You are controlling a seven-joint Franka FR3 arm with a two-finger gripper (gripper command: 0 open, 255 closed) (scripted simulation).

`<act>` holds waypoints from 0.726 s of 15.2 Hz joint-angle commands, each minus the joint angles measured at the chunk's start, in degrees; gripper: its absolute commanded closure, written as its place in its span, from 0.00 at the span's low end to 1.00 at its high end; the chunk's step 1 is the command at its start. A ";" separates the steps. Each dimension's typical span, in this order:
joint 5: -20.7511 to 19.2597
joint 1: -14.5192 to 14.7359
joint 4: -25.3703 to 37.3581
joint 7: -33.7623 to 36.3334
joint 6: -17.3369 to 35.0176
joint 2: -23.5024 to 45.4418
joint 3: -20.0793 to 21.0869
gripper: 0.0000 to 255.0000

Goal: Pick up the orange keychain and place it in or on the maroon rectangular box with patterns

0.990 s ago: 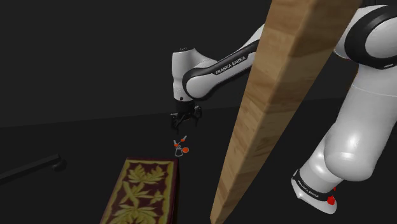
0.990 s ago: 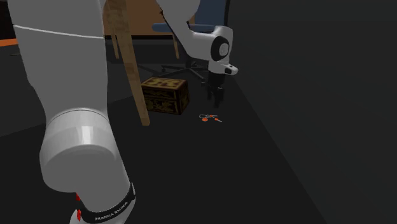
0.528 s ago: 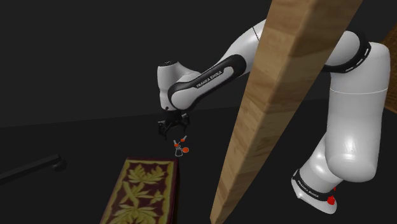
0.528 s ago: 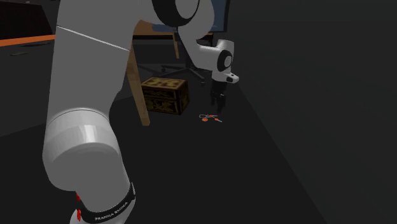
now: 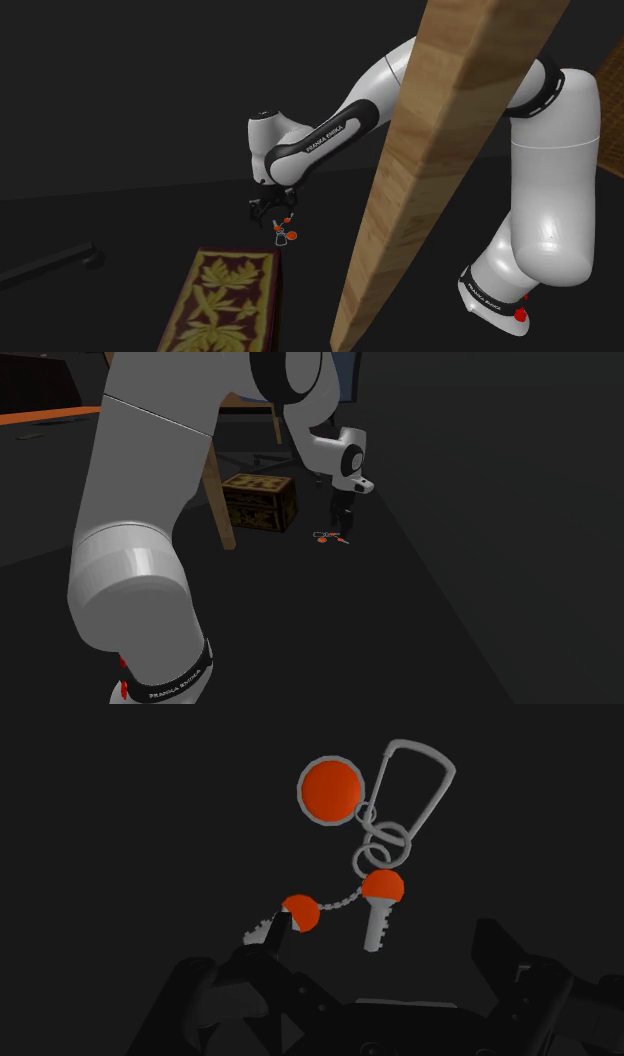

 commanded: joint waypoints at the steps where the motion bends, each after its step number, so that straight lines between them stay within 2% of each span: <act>1: -0.03 0.01 -0.06 0.03 0.15 0.06 -0.02 0.00; 5: -0.03 0.01 -0.06 0.03 0.14 0.06 -0.02 0.00; 6: -0.03 0.01 -0.06 0.03 0.14 0.06 -0.02 1.00; 11: -0.01 -0.03 0.12 -0.05 -0.07 0.02 -0.02 1.00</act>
